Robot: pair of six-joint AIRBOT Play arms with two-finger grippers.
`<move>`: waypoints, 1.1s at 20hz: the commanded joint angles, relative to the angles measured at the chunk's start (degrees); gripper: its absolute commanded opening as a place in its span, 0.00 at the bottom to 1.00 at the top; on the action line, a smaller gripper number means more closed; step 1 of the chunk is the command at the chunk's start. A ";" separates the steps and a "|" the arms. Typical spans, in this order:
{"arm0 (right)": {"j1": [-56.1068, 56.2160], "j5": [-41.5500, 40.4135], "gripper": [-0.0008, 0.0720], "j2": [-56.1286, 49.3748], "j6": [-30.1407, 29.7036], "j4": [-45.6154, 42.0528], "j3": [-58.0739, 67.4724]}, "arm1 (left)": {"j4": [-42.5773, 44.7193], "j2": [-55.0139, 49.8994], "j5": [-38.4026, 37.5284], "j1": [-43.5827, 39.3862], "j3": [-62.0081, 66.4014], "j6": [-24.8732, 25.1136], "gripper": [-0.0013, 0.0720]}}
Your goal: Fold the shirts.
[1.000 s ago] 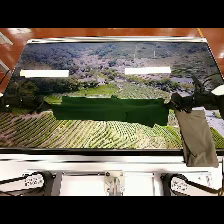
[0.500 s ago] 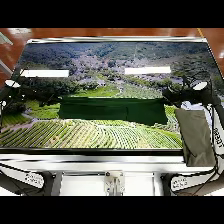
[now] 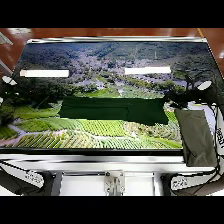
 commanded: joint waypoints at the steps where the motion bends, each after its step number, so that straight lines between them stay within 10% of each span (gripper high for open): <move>1: -2.32 8.07 0.97 -0.44 1.66 -4.94 0.26 | 3.96 2.40 -5.05 1.03 2.80 -1.01 0.68; 11: 1.03 4.85 0.94 -10.69 0.35 5.07 0.28 | -3.34 6.14 -4.44 -5.29 2.86 1.97 0.66; 14: 1.01 4.33 0.09 -8.90 -0.37 5.31 0.28 | -8.66 6.14 -2.71 -7.15 2.84 2.78 0.44; 17: 0.26 4.42 0.08 -2.54 -2.78 6.47 0.28 | -15.06 6.08 3.02 -11.28 2.82 7.17 0.08; 22: 0.50 9.29 0.08 11.34 -1.68 6.93 0.33 | -18.47 2.03 16.92 -27.65 2.82 7.63 0.07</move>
